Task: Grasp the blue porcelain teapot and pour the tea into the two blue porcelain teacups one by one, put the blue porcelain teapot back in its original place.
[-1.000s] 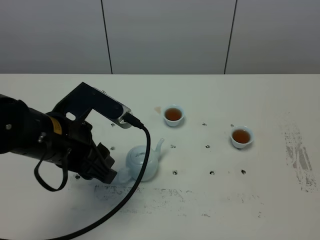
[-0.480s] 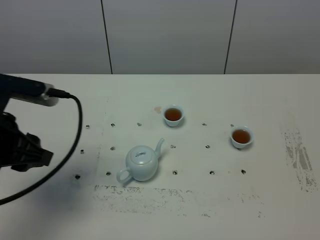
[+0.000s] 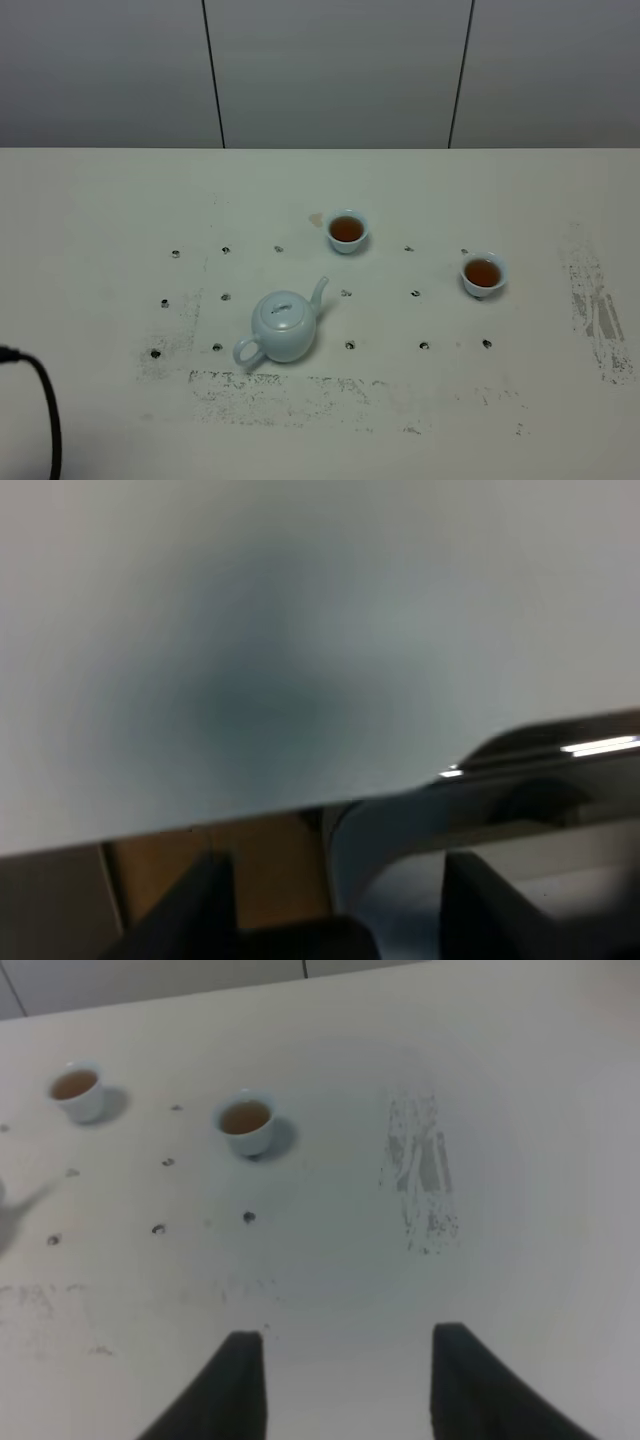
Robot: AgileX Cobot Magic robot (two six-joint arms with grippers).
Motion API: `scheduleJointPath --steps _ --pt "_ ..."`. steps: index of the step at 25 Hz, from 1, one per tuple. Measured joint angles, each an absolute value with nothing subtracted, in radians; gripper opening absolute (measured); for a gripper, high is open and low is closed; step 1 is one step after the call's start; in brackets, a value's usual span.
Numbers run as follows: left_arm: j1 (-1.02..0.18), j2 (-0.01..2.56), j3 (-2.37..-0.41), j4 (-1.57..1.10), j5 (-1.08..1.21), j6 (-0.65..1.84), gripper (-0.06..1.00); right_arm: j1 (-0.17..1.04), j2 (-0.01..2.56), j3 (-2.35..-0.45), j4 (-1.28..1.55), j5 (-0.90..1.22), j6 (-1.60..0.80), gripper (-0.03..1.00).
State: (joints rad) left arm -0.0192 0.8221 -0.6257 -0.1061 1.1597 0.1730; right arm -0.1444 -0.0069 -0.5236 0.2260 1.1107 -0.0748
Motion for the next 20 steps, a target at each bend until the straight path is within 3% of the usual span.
scheduleJointPath --steps 20 --pt "-0.018 0.203 -0.459 -0.098 1.069 0.153 0.52 -0.144 -0.007 -0.524 0.226 1.111 -0.075 0.4"
